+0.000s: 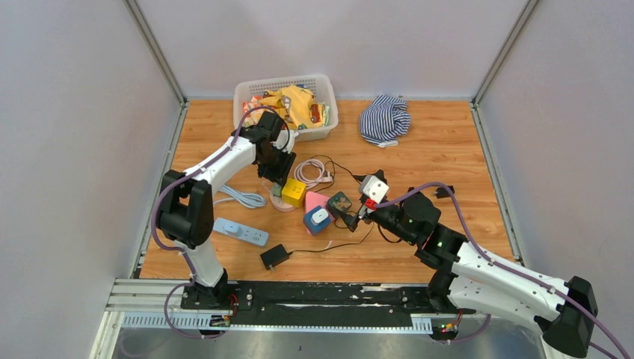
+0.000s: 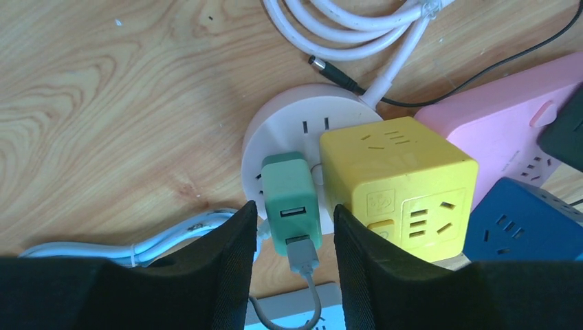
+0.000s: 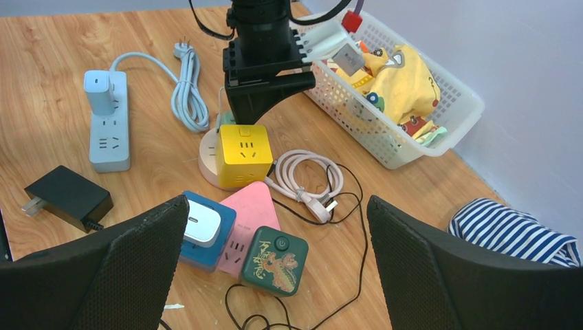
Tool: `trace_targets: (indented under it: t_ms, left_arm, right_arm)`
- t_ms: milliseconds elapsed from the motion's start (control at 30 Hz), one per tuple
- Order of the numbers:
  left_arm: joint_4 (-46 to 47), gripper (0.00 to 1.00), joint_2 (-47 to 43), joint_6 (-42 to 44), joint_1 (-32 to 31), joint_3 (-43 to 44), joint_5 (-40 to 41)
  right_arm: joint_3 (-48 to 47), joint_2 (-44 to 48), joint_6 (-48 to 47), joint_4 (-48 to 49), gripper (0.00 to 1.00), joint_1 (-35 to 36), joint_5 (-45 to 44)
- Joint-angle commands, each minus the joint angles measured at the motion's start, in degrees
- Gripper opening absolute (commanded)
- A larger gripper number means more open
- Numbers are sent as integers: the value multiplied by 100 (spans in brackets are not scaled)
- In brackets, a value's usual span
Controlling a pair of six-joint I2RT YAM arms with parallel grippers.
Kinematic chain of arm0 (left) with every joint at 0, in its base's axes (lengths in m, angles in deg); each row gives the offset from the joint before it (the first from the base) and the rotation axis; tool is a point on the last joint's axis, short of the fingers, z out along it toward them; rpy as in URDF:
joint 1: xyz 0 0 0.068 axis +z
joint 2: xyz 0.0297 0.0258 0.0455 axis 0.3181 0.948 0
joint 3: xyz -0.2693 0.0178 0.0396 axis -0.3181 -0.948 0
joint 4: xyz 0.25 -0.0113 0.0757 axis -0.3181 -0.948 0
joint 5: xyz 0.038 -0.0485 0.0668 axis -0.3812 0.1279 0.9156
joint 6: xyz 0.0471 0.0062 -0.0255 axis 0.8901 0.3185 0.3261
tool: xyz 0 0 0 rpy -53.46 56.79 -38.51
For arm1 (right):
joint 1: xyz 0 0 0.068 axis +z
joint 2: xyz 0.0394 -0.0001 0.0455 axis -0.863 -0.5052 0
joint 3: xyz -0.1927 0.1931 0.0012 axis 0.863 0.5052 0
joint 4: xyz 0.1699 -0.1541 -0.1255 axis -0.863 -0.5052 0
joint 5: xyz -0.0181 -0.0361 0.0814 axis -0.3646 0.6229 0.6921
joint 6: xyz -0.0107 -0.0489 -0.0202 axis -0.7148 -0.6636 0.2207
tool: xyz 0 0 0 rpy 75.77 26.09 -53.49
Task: Insert the plug
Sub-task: Insert the plug into the socket.
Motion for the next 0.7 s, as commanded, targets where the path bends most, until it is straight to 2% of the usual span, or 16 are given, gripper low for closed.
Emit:
trace_targets:
  t_ms: [0, 167, 333, 433, 567, 600, 633, 667]
  left_arm:
    - [-96, 48, -180, -113, -17, 306, -211]
    - [-97, 51, -309, -154, -9, 482, -185]
    - [-98, 52, -558, -211, -8, 715, -164]
    - [-91, 53, -776, -213, -8, 848, -99]
    - [-84, 57, -1167, -343, -8, 939, -31]
    - [-78, 69, -1285, -367, -8, 935, 5]
    - [-76, 92, -1405, -380, -8, 926, 32]
    - [-74, 99, -1551, -372, -9, 900, 40]
  right_arm:
    - [-108, -108, -49, -80, 100, 17, -86]
    - [-171, -268, 2, -117, 100, 21, -81]
    - [-262, -404, 326, -149, 100, 22, -447]
    - [-344, -490, 693, -222, 100, 20, -670]
    - [-526, -681, 1617, -546, 100, 17, -1523]
    - [-641, -729, 1890, -793, 100, 14, -1759]
    - [-753, -784, 2090, -1011, 100, 13, -1940]
    - [-856, -813, 2192, -1212, 100, 13, -2014]
